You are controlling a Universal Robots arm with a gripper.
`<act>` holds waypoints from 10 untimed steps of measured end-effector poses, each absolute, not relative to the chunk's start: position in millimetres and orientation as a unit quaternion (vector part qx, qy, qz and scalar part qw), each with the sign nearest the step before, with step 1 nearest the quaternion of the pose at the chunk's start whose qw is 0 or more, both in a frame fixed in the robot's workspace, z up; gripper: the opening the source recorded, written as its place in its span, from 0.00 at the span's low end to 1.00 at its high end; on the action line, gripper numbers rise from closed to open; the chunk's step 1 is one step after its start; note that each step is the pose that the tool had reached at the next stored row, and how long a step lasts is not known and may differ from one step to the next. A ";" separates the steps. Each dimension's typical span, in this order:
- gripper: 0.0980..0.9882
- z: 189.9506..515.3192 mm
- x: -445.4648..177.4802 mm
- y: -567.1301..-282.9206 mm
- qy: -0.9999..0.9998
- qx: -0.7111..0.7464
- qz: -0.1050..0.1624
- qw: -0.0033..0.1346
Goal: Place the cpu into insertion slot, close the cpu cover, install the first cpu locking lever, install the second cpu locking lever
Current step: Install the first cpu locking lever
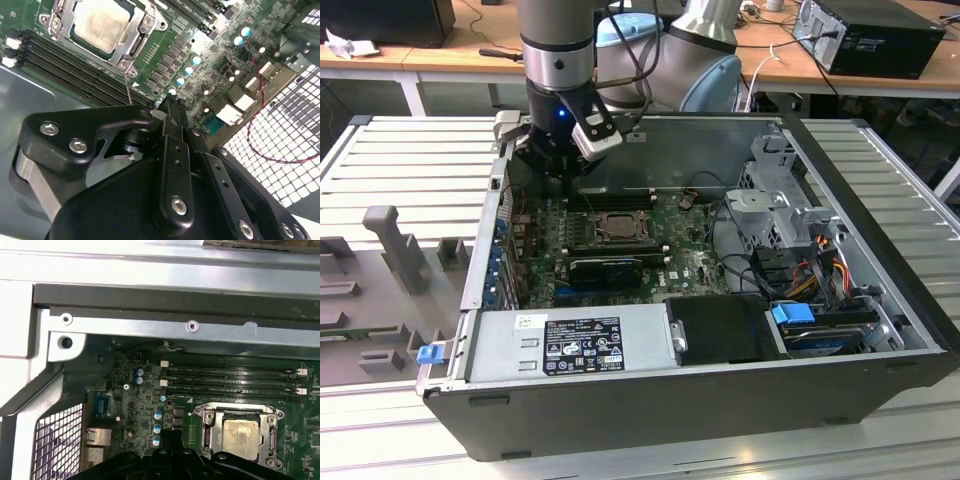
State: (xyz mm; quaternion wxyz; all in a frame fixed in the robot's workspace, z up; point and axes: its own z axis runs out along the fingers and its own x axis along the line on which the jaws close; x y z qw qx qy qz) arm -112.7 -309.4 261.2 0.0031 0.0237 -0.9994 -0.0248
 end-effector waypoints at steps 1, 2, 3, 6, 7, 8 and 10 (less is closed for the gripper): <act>0.01 261.2 -112.8 -307.7 -0.999 0.024 -0.025 0.003; 0.01 261.0 -112.8 -306.1 -0.999 0.024 -0.026 0.003; 0.01 260.5 -112.7 -303.1 -0.999 0.024 -0.026 0.003; 0.01 259.1 -111.3 -297.8 -0.999 0.024 -0.027 0.003; 0.01 258.9 -110.6 -296.7 -0.999 0.024 -0.027 0.003; 0.01 258.6 -109.5 -295.0 -0.999 0.024 -0.027 0.003; 0.01 258.2 -106.7 -292.5 -0.999 0.024 -0.027 0.003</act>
